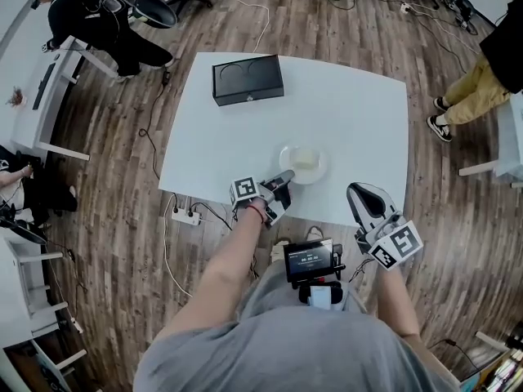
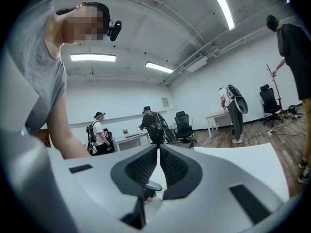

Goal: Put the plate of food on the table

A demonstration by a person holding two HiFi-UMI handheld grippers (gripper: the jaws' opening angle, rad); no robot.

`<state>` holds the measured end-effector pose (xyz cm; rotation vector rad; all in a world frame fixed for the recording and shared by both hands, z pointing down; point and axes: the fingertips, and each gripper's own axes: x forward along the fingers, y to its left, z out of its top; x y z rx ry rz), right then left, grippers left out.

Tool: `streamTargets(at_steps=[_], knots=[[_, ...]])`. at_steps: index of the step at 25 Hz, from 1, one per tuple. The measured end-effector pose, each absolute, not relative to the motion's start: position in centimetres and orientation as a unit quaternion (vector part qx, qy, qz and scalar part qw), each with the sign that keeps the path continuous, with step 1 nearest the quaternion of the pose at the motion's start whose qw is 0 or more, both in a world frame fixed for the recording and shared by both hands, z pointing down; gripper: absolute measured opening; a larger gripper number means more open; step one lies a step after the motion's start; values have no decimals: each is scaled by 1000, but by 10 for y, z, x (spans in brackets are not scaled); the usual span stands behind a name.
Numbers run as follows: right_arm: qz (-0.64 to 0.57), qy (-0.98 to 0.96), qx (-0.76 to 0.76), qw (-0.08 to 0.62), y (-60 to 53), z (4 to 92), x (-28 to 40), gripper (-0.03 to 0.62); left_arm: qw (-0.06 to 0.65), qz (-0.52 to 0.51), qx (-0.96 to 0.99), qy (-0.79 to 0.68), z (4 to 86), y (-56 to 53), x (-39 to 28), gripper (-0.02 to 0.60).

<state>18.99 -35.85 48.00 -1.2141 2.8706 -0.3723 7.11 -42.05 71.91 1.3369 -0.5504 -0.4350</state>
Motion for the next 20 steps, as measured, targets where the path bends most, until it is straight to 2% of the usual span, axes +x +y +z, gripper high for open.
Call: streamTargets(at_steps=[16, 20], knots=[[-124, 905, -406, -7, -362, 490, 202, 34, 718, -112, 611, -313, 748, -421, 65, 46], [-129, 903, -408, -20, -361, 502, 206, 34, 707, -75, 620, -332, 748, -418, 70, 102]])
